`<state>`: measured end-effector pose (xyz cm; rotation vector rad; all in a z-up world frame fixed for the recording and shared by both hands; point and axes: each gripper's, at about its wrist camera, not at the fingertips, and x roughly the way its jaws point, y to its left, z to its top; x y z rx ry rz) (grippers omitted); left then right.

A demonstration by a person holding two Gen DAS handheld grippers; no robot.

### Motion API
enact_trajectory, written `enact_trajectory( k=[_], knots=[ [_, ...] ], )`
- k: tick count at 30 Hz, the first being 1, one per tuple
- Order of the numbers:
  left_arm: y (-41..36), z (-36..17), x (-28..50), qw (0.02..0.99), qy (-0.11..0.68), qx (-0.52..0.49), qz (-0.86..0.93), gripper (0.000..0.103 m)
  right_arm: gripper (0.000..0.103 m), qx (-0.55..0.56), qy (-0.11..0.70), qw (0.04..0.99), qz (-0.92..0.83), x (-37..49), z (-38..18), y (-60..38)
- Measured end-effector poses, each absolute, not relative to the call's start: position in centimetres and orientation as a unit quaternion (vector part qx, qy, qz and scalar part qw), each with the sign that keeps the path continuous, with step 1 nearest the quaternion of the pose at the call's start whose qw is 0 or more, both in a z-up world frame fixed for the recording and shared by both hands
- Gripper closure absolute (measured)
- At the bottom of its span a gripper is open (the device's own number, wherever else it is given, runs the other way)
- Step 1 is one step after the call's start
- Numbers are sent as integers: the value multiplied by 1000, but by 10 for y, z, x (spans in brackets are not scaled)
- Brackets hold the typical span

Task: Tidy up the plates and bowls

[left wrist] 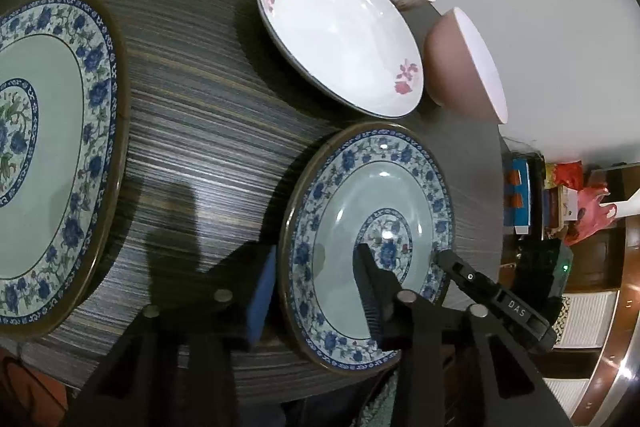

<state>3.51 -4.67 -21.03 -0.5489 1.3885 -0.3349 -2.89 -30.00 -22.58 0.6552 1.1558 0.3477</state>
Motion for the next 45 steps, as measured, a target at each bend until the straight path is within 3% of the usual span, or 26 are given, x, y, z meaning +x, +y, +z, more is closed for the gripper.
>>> enact_trajectory(
  k=[7,45],
  knots=[
    [-46,-215,36,717,640,-237,-141,76,88,305,535,772,160,-27,-228,-301],
    [-21,-183,21,752,605,-221,-140,79,90,257,522,797,162,-43,-206,-274]
  ],
)
